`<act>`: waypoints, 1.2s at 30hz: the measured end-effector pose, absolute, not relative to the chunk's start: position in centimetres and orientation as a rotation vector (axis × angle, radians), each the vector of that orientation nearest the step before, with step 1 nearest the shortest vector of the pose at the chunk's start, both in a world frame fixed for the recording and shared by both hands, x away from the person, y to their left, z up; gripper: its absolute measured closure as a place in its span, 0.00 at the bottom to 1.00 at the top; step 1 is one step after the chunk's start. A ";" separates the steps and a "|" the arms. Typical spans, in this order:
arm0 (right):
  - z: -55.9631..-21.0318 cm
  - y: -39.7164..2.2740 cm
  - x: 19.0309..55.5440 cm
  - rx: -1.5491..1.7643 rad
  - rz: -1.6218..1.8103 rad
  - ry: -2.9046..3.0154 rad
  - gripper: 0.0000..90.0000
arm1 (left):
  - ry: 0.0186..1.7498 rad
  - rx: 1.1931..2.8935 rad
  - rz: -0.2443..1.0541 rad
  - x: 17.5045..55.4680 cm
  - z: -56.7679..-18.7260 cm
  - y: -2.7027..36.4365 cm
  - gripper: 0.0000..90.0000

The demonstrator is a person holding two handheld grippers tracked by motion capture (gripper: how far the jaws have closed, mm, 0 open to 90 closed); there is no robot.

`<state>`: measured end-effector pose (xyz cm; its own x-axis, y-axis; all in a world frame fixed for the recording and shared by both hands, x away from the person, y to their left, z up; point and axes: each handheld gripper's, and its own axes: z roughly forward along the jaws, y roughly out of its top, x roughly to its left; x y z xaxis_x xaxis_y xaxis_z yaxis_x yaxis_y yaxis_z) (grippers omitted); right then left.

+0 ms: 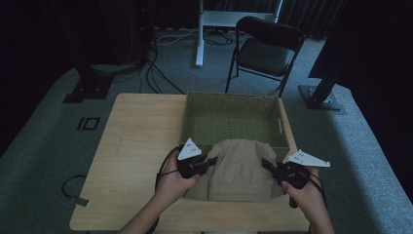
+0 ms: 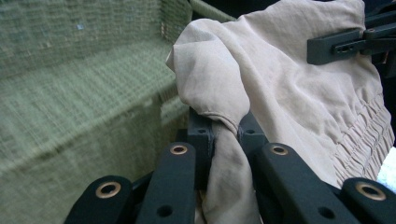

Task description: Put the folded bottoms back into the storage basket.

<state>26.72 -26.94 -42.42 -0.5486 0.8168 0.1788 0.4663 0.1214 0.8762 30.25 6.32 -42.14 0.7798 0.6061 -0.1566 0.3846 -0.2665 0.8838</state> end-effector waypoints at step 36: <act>-35.6 -26.8 36.0 1.258 1.486 1.934 0.89 | 0.727 1.796 0.358 39.6 -35.8 6.8 0.92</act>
<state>36.05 -26.76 -35.58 -0.5183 0.8304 0.2045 0.4115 0.0325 0.9108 39.63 6.83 -35.77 0.7652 0.6343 -0.1099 0.2996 -0.1998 0.9329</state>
